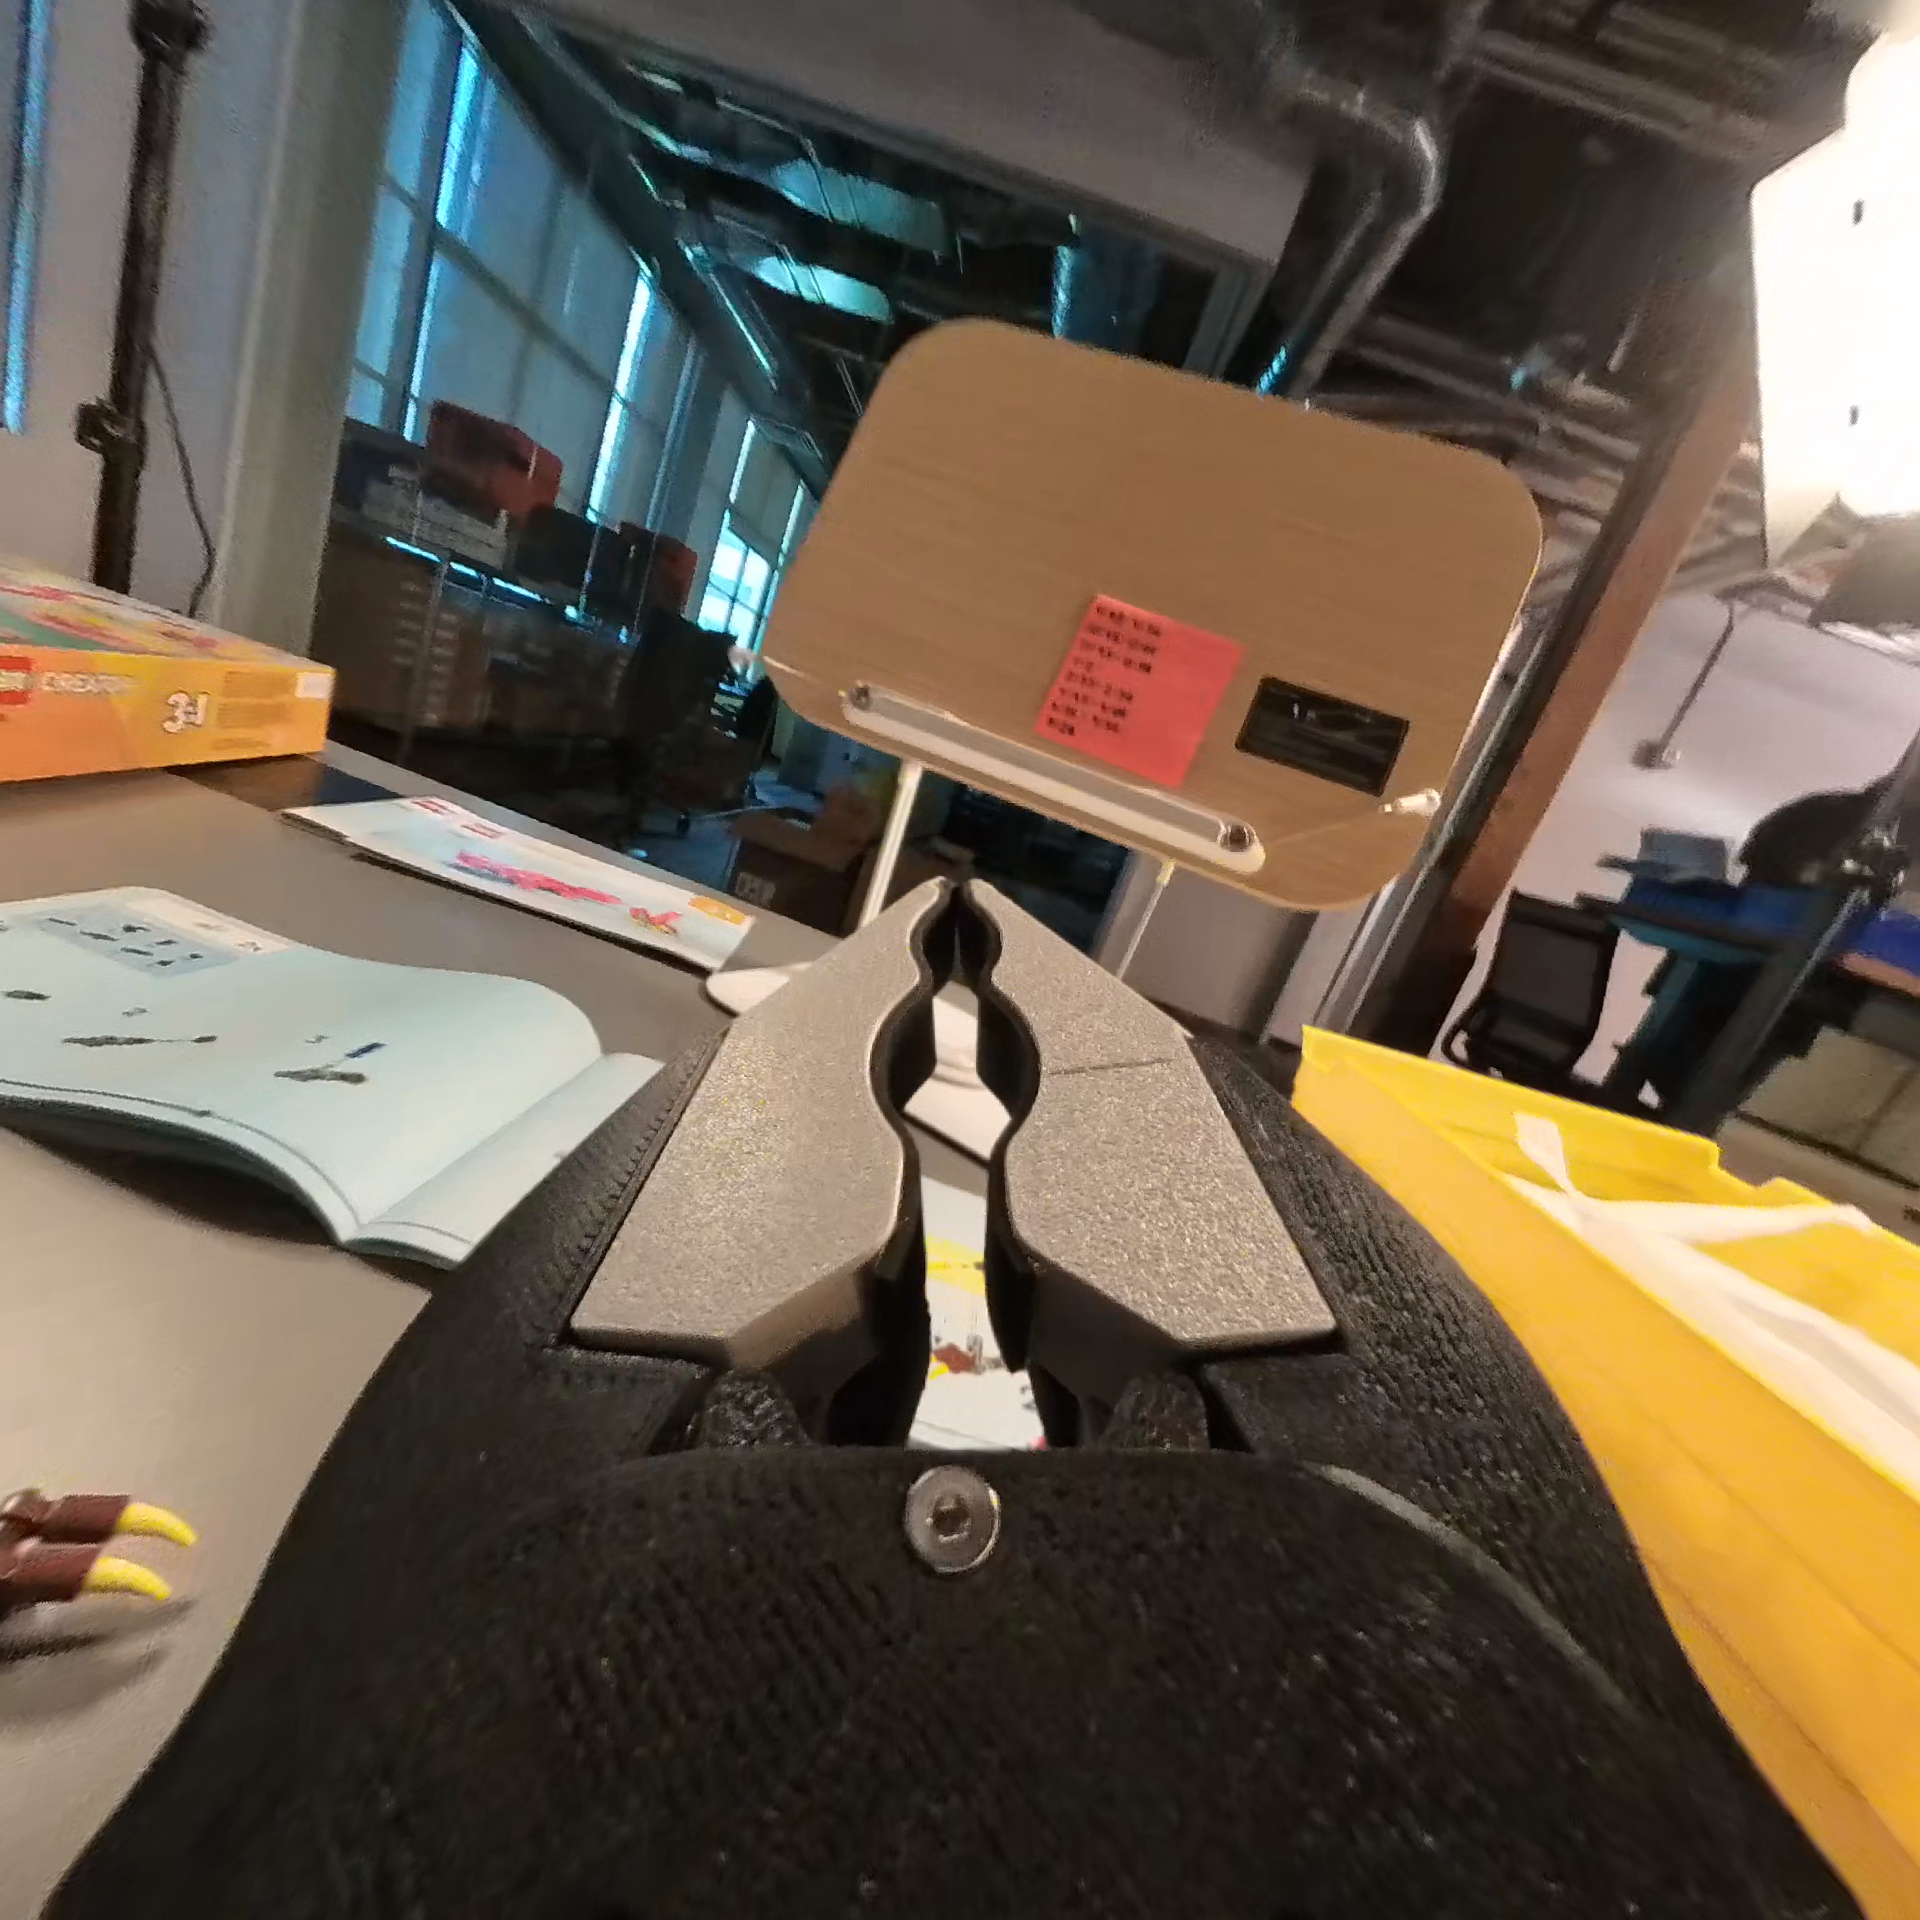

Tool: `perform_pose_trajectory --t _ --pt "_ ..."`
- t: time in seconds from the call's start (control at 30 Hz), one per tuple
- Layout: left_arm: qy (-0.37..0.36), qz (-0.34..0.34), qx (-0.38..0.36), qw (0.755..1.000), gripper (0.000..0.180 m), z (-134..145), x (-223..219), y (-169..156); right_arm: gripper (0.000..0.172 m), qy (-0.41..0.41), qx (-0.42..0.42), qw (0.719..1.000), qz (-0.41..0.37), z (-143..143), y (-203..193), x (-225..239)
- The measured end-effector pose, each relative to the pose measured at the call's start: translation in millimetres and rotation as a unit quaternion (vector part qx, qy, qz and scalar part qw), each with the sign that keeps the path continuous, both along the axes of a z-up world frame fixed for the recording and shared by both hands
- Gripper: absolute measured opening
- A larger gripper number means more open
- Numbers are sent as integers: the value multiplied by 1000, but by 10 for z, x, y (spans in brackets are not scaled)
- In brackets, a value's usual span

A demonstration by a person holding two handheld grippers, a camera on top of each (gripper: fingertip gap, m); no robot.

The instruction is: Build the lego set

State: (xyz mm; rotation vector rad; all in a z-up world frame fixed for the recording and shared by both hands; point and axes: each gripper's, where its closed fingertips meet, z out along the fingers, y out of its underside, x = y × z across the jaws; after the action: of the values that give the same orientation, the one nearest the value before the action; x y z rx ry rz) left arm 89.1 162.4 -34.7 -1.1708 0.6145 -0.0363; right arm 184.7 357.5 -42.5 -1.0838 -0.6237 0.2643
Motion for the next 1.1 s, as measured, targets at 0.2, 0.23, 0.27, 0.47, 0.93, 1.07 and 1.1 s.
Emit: perform_pose_trajectory --t 0.2,0.23,0.27,0.47,0.93,1.07,1.1 --pt "-102 49 -13 993 0 49 -383 77 0 -7 -12 1000 -25 -46 88 50" --pt "-110 49 -18 993 0 38 -405 82 0 -7 -13 999 -30 -50 99 61" --pt "-107 50 -21 993 0 19 -407 90 0 -7 -14 999 -34 -53 111 73" --pt "-92 28 -45 994 0 -71 -354 129 0 8 -7 1000 -2 2 48 47" --pt "-138 8 -76 987 0 -109 -481 210 0 -11 -4 999 40 -26 -32 -125" --pt "-150 -3 -86 985 0 -117 -480 219 0 -16 -10 999 35 -50 -10 -129" --pt "-153 -5 -90 984 0 -119 -477 222 0 -18 -10 999 34 -56 -6 -133"
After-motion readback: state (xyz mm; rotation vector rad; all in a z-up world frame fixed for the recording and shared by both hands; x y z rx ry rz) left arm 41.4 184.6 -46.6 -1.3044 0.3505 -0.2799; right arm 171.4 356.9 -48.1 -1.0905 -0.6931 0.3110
